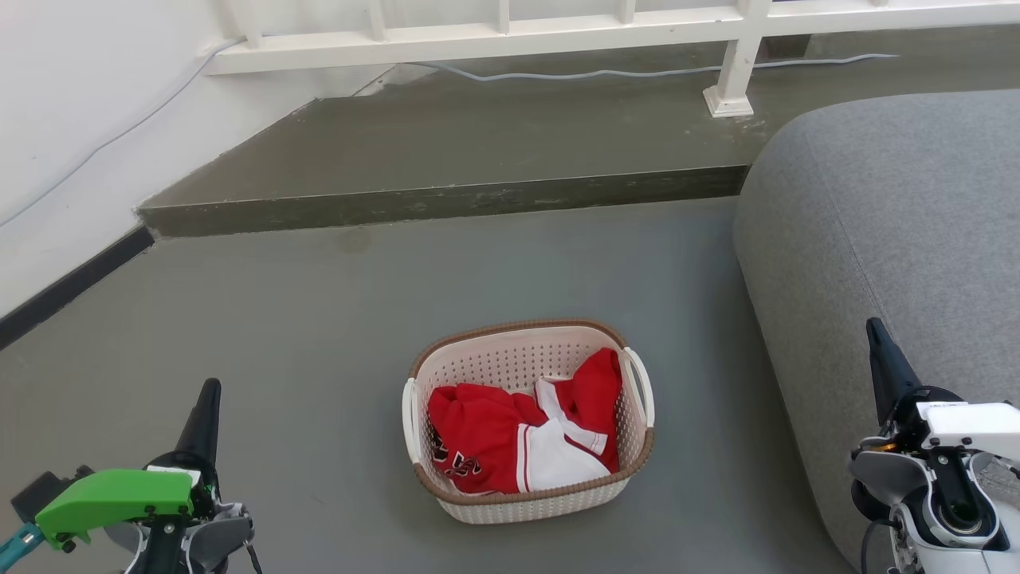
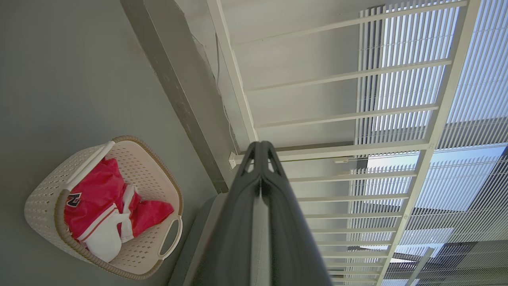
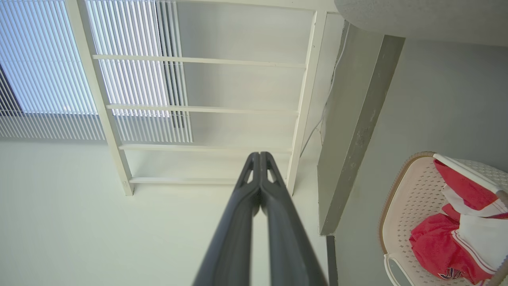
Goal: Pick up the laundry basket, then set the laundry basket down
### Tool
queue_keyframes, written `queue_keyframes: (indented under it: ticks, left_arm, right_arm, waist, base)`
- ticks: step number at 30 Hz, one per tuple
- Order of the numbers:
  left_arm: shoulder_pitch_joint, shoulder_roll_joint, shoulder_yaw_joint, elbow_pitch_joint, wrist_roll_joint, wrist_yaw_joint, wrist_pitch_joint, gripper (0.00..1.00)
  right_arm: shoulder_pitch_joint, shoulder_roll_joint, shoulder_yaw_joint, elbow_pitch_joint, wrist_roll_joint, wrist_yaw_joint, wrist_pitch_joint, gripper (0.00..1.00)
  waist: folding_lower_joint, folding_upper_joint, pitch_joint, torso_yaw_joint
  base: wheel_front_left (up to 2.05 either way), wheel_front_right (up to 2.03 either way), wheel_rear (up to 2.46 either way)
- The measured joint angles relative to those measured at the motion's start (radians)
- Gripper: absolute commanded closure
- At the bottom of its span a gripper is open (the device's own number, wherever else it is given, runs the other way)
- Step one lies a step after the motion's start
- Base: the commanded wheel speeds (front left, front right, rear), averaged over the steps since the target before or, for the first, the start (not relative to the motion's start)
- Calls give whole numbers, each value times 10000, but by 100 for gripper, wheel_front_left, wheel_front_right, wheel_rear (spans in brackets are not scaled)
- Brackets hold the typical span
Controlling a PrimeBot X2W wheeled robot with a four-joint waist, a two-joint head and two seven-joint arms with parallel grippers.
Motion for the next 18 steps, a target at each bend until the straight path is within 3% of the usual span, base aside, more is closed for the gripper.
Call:
queue_keyframes:
  ticks: [9,18]
  left_arm:
    - [0,0,167,-10,-897,-10,272,100]
    - [0,0,188,-15,-984,-10,272,100]
  right_arm:
    - [-1,58,-219,-38,959,4,257,100]
    - [-1,58,-247,-46,1009,4,259,100]
  waist:
    - [0,0,-29,11]
    - [0,0,-29,11]
  base:
    - [0,0,0]
    - [0,0,0]
